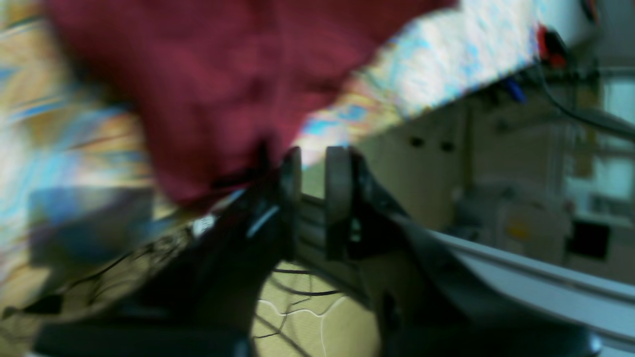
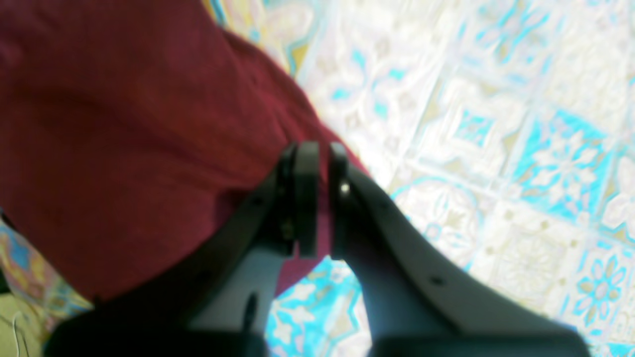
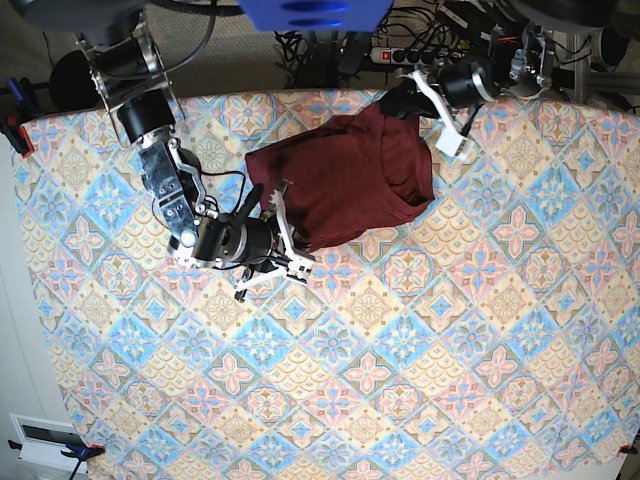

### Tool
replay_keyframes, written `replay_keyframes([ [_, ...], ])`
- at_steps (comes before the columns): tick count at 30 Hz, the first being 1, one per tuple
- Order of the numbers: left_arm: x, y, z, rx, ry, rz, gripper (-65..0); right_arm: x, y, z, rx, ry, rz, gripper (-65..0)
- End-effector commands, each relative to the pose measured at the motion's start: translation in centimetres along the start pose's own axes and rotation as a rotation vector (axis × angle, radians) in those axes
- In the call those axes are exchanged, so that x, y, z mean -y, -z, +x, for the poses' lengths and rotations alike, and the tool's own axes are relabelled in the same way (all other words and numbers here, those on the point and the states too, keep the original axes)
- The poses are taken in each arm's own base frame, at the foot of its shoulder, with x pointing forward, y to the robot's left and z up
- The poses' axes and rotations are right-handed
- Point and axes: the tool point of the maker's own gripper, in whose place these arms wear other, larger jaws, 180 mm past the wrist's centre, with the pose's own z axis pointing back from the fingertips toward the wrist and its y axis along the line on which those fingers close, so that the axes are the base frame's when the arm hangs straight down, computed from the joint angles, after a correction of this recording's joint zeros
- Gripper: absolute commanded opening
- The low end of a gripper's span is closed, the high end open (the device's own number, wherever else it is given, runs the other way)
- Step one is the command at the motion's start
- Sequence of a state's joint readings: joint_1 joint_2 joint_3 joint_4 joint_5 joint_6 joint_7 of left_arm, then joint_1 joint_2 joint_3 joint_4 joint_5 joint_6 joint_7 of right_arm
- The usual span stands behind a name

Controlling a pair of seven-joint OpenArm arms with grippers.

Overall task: Layout the t-shirt on the table in an organized manner, then fold the t-shirt properly
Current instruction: 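Drag the bundle with the right gripper toward the right arm's side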

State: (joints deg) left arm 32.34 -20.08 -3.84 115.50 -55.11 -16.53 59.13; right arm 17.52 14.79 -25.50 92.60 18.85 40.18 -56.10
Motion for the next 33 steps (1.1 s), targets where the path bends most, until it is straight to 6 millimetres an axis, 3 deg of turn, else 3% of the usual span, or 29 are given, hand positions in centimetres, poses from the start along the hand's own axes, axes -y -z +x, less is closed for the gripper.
replay_keyframes([
  [1, 0.4, -0.2, 0.6, 0.019, 0.018, -0.01, -62.0, 2.0, -0.8, 2.0, 0.051, -0.018, -0.039, -61.9],
  [3, 1.0, 0.5, 1.0, 0.024, 0.035, -0.021, -65.0, 2.6, -0.7, 1.9, 0.042, -0.01, -0.043, -61.9],
  [8, 1.8, 2.8, 0.5, -0.022, 0.123, -0.001, -64.8, 3.1, 0.9, 3.5, 0.053, 0.019, -0.02, -62.8],
  [13, 2.0, 4.8, -0.3, -0.039, 0.176, 0.025, -64.8, 2.1, 3.6, 4.1, -0.006, -0.008, 0.022, -64.5],
  [17, 0.6, 6.1, -1.5, -0.069, 0.173, 0.084, -64.8, 1.9, 5.6, 1.2, -0.121, -0.06, 0.006, -64.5],
  [22, -1.0, 6.8, -1.2, -0.079, 0.179, 0.125, -64.8, -0.1, 7.6, -1.7, -0.2, -0.071, 0.074, -64.5],
  [28, -2.1, 6.9, 1.1, -0.057, 0.254, 0.179, -64.8, 0.1, 7.4, -2.0, -0.212, -0.081, 0.067, -64.5],
  [30, -2.6, 7.0, 1.4, -0.062, 0.263, 0.197, -64.8, 1.2, 6.1, -3.4, -0.247, -0.098, 0.035, -64.5],
  [33, -3.3, 7.4, 1.9, -0.068, 0.262, 0.207, -64.8, 2.6, 4.4, -3.9, -0.256, -0.132, -0.01, -64.5],
])
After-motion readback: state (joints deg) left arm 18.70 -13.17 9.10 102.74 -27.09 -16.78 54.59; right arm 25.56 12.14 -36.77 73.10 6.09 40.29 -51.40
